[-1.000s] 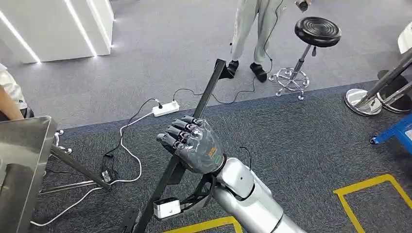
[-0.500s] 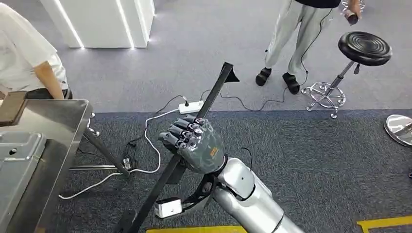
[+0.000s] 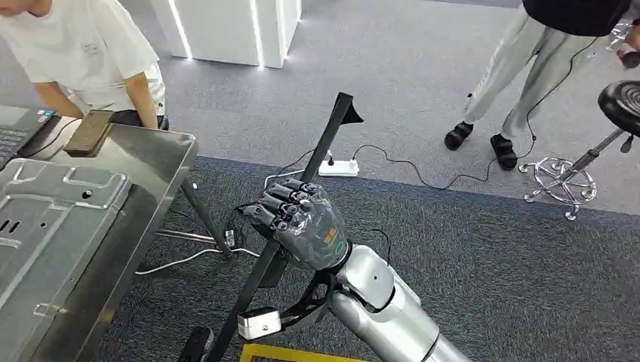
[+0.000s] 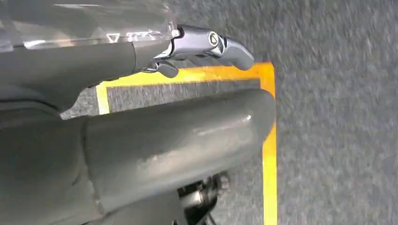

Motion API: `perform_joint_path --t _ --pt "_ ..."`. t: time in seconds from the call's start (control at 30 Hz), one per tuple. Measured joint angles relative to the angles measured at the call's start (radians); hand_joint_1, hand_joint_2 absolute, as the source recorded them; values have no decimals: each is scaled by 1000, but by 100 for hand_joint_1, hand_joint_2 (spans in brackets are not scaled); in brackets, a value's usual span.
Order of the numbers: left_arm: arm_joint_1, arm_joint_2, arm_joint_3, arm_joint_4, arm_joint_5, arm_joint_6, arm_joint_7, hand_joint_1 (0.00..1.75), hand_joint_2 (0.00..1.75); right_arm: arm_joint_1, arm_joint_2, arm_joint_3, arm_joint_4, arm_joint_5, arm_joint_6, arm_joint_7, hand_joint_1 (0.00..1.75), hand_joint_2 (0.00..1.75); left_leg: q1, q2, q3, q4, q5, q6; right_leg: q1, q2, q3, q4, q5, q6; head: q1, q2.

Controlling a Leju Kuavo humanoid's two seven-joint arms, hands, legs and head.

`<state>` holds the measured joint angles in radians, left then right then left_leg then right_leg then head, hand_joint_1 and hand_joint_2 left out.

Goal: Take the parts from the cabinet and place them on the table.

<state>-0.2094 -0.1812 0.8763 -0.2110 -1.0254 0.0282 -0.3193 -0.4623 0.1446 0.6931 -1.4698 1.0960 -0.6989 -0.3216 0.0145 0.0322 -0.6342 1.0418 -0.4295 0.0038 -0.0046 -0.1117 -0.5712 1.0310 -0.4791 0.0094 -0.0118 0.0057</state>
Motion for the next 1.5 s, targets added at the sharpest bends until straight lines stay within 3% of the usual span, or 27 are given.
perform_joint_path --t 0.03,0.1,0.2,0.23,0.27,0.33,0.37,0.4,0.53,0.57,0.6,0.63,0.7,0.77,0.83,0.87,0.9,0.97,1.07,1.13,1.17,1.23,1.3,1.37,1.4,1.43,1.5 --pt "0 0 0 0 0 0 0 0 0 -1 0 0 -1 0 0 1 175 175 3 -11 4 -6 4 11 -5 -4 1 1 -6 8 0 0" --pt "-2 0 0 0 0 -1 1 0 0 -1 0 0 -3 1 0 3 175 175 6 -27 5 -10 9 21 -12 83 -22 61 -55 14 0 0" --pt "-5 0 0 0 -1 -2 2 0 0 1 -6 0 -3 1 0 6 175 175 0 -60 0 -10 12 30 -8 107 -133 283 -151 11 1 0" --pt "-4 0 0 0 -1 -4 3 0 0 2 -7 0 -3 1 0 6 175 175 -3 -74 -1 -10 13 31 -8 108 -152 313 -150 8 0 0" --pt "-2 0 0 0 -1 -4 4 0 0 2 -9 0 -3 1 0 8 175 175 -5 -89 -1 -10 13 31 -7 110 -144 289 -118 2 0 0" --pt "-3 0 0 0 -1 -5 4 0 0 2 -11 0 -3 2 0 11 175 175 -6 -115 1 -9 14 31 -4 123 -79 153 -36 -12 0 0" --pt "-3 -1 0 0 -2 -6 4 0 0 1 -11 0 -3 3 0 12 175 175 -6 -128 3 -9 15 30 1 151 -35 63 7 -20 0 0" --pt "-4 -5 -1 0 -2 -7 3 0 0 0 -11 0 -4 4 0 16 175 175 -6 -137 1 -10 18 25 0 201 -14 19 -2 -27 0 0" --pt "-2 -6 -1 0 -3 -7 3 0 0 -6 -11 0 -6 4 0 30 175 175 5 -178 -9 -20 31 -2 9 166 -9 0 8 -30 1 0" --pt "-1 -5 0 0 -3 -8 3 0 0 -7 -11 0 -8 4 0 30 175 175 2 -163 -13 -12 26 -3 -8 150 1 -21 20 -35 0 0" --pt "-2 -5 -1 0 -3 -7 3 0 0 -8 -11 0 -8 4 0 30 175 175 -5 -105 -25 17 3 -4 -2 136 7 -31 23 -39 1 0" --pt "-5 -6 -1 0 -3 -7 3 0 0 -10 -11 0 -10 4 0 30 175 175 -5 -73 -53 75 -35 -7 0 121 8 -32 24 -42 0 0" --pt "-8 -6 -1 0 -3 -8 3 0 0 -8 -11 1 -8 4 0 30 175 175 0 -48 -122 225 -105 -15 4 89 7 -32 21 -46 0 0" --pt "-4 -6 -1 0 -3 -8 3 0 0 -7 -11 1 -8 5 0 32 175 175 6 -42 -145 280 -110 -23 4 61 6 -30 19 -45 0 0" --pt "-2 -5 -1 0 -3 -8 3 0 0 -7 -11 2 -9 6 0 38 175 175 13 -29 -79 164 -43 -30 1 38 7 -25 14 -37 0 0" --pt "-4 -5 -1 0 -3 -7 3 0 0 -7 -11 2 -9 6 0 39 175 175 14 -7 -26 72 -4 -32 0 27 7 -17 7 -32 0 0" --pt "-6 -5 -1 0 -3 -7 3 0 0 -8 -11 2 -10 6 0 40 175 175 12 39 9 -3 0 -34 1 17 6 -6 -1 -25 0 0" --pt "-9 -6 -1 0 -2 -7 2 0 0 -7 -13 2 -10 9 0 42 175 175 2 21 13 -3 -3 -8 8 5 4 0 -7 -13 2 0" --pt "-7 -4 0 0 -1 -7 2 0 0 -8 -15 2 -13 10 0 42 175 175 -1 -7 12 -11 1 10 4 -21 10 -1 -12 -2 2 0" --pt "-8 -4 0 0 -2 -7 2 0 0 -10 -17 2 -17 12 0 43 175 175 4 -25 13 -15 7 19 -7 73 -9 52 -56 9 3 0" --pt "-12 -4 0 0 -2 -7 2 0 0 -10 -20 1 -19 13 0 44 175 175 4 -34 11 -15 8 24 -7 95 -43 125 -96 9 3 0" --pt "-15 -5 0 0 -2 -7 2 0 0 -7 -27 1 -18 14 0 45 175 175 2 -61 8 -15 9 26 -7 107 -118 270 -152 9 3 0" --pt "-13 -5 0 0 -2 -7 2 0 0 -5 -32 1 -18 15 0 47 175 175 1 -88 8 -14 10 27 -7 108 -132 280 -123 5 3 0" --pt "-13 -5 0 0 -2 -7 2 0 0 -6 -33 1 -18 16 0 48 175 175 1 -117 11 -13 11 26 -7 123 -70 141 -30 -4 3 0" --pt "-14 -5 0 0 -2 -7 2 0 0 -8 -33 1 -19 16 0 48 175 175 2 -129 11 -12 11 25 -9 160 -30 53 15 -8 3 0" --pt "-16 -8 0 0 -2 -7 2 0 0 -8 -34 1 -19 16 0 48 175 175 0 -137 7 -12 14 18 -11 211 -17 24 1 -12 2 0" --pt "-20 -8 0 0 -1 -7 2 0 0 -9 -35 1 -21 16 0 48 175 175 9 -157 -5 -13 21 3 -5 196 -19 9 5 -9 2 0"
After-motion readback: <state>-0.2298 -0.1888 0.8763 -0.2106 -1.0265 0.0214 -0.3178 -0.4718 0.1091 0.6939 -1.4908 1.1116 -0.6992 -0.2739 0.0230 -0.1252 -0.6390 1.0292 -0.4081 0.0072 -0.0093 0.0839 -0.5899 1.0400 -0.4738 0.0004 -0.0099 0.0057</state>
